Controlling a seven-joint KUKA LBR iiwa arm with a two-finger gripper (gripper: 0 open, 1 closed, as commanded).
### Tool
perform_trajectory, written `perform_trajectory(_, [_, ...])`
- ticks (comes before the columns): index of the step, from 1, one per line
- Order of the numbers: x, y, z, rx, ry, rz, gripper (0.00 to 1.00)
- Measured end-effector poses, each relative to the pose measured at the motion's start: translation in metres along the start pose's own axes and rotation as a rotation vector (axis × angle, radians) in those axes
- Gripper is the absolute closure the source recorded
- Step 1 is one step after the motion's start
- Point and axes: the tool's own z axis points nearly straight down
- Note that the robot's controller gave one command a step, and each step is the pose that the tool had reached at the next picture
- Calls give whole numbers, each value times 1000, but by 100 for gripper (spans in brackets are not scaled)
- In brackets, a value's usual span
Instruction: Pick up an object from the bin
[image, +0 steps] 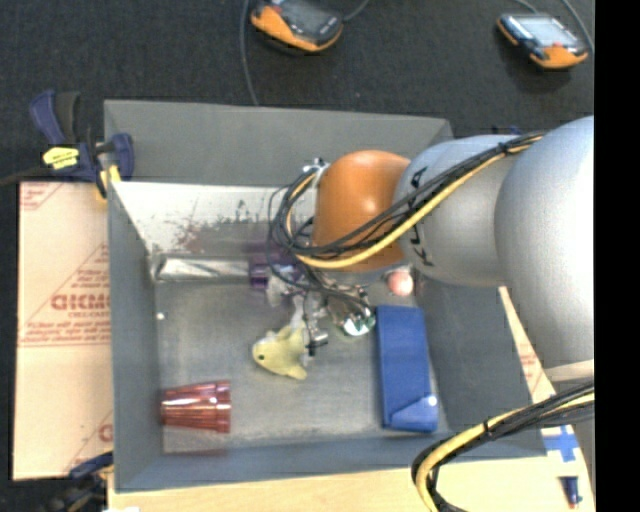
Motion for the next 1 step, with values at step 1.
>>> perform_trajectory(1, [4, -11, 6, 2, 3, 9, 0])
